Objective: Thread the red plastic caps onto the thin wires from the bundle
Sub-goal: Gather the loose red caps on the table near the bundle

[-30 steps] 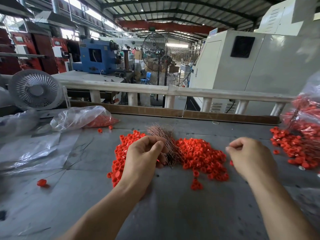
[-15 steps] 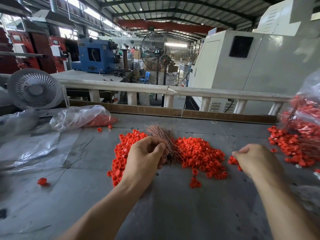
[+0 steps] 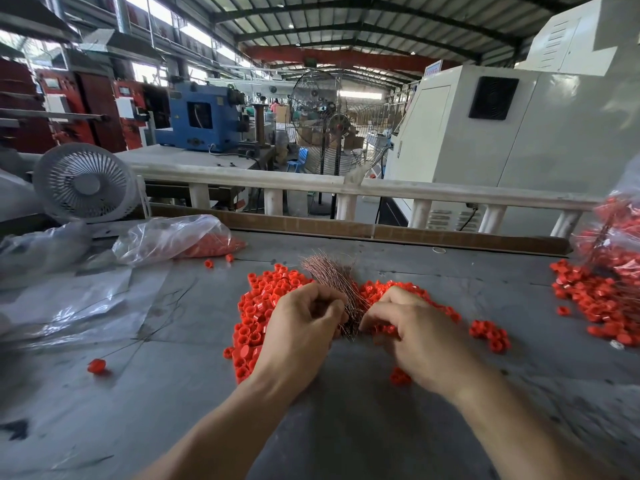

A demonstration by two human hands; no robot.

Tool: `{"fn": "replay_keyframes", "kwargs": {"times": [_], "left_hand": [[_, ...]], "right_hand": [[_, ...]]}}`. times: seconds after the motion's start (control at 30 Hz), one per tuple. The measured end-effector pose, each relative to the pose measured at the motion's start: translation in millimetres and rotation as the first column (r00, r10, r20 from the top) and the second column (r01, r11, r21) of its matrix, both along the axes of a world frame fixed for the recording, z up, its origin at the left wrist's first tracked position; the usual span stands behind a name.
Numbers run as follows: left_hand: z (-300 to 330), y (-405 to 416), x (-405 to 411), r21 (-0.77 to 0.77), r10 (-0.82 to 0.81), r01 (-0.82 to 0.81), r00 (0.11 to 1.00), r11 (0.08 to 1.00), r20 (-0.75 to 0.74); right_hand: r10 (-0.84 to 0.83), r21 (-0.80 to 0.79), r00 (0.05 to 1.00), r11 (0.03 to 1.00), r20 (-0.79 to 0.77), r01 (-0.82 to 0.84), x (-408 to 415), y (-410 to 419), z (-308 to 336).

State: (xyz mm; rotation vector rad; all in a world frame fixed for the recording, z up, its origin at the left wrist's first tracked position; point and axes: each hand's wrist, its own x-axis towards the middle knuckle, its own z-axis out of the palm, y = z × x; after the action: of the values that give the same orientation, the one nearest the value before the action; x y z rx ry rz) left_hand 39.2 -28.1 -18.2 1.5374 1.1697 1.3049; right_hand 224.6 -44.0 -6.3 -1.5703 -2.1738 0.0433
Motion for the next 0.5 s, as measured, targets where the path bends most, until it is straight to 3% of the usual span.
{"fn": "replay_keyframes", "kwargs": {"times": [0.5], "left_hand": [[1.7,-2.4,3.2,-0.003,0.009,-0.009,0.996,1.000,-0.093]], "right_hand": [[0.007,0.041,0.999,0.999,0.049,-0.009,-3.3,0.3,2.7]]}}
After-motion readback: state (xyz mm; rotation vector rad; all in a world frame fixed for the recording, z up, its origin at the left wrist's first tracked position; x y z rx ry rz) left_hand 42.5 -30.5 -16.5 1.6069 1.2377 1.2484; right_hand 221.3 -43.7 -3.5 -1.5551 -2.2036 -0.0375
